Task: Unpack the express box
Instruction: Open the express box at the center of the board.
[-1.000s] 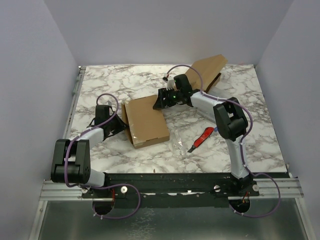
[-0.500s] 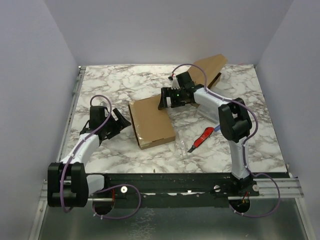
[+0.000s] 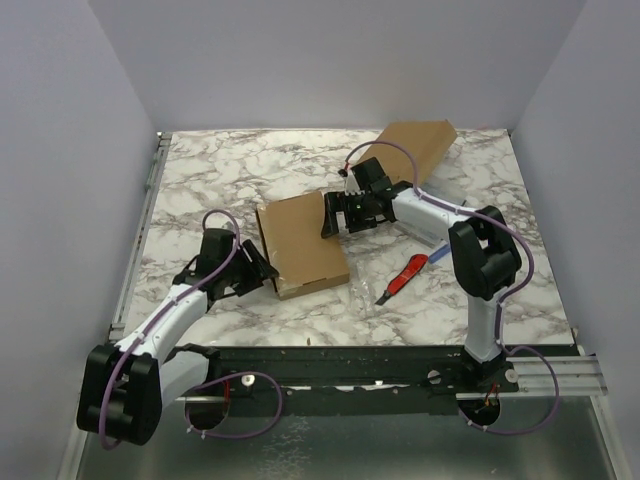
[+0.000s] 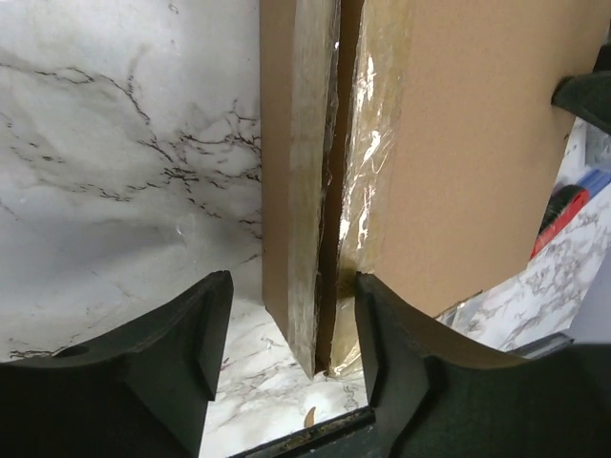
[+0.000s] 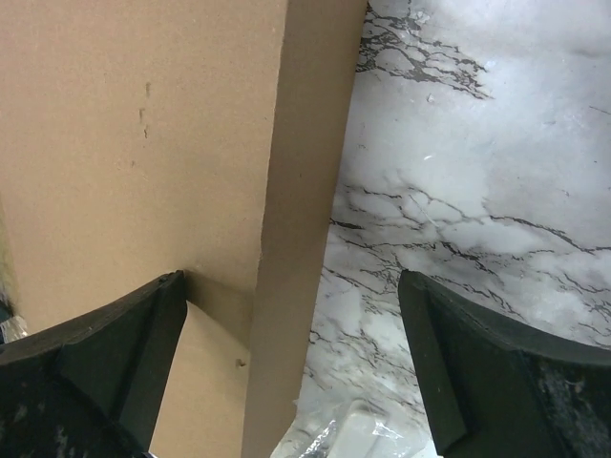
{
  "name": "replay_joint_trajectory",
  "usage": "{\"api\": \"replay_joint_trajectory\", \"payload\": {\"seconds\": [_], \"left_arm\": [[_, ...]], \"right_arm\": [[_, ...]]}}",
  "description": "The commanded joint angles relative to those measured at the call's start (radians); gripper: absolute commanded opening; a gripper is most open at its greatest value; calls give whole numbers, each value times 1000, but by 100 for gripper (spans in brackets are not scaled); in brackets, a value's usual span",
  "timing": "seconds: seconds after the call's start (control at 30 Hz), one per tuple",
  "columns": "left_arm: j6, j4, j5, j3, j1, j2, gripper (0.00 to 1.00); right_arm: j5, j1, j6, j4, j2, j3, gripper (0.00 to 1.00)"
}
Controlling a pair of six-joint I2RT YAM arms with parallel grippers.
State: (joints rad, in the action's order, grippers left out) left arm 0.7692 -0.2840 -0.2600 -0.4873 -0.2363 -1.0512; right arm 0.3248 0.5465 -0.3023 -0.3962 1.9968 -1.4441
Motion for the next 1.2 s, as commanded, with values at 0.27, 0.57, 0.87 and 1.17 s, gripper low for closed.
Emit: {"api": "replay_joint_trajectory", "payload": {"seconds": [0.27,0.57,0.87,1.17], "left_arm": [[97,-67,36,59,-8,141,66],[113,-155,62,54,-18,204,55],[109,-153,77,48,-48,160,48],[121,-131,88,63,-63,170,58]], "right_arm": [[-39,24,7,46,-18,45,98],[-59,27,35,23,0,21,98],[-64,31,40,17,4,9,98],[-71,40,48,5,19,-5,98]]}}
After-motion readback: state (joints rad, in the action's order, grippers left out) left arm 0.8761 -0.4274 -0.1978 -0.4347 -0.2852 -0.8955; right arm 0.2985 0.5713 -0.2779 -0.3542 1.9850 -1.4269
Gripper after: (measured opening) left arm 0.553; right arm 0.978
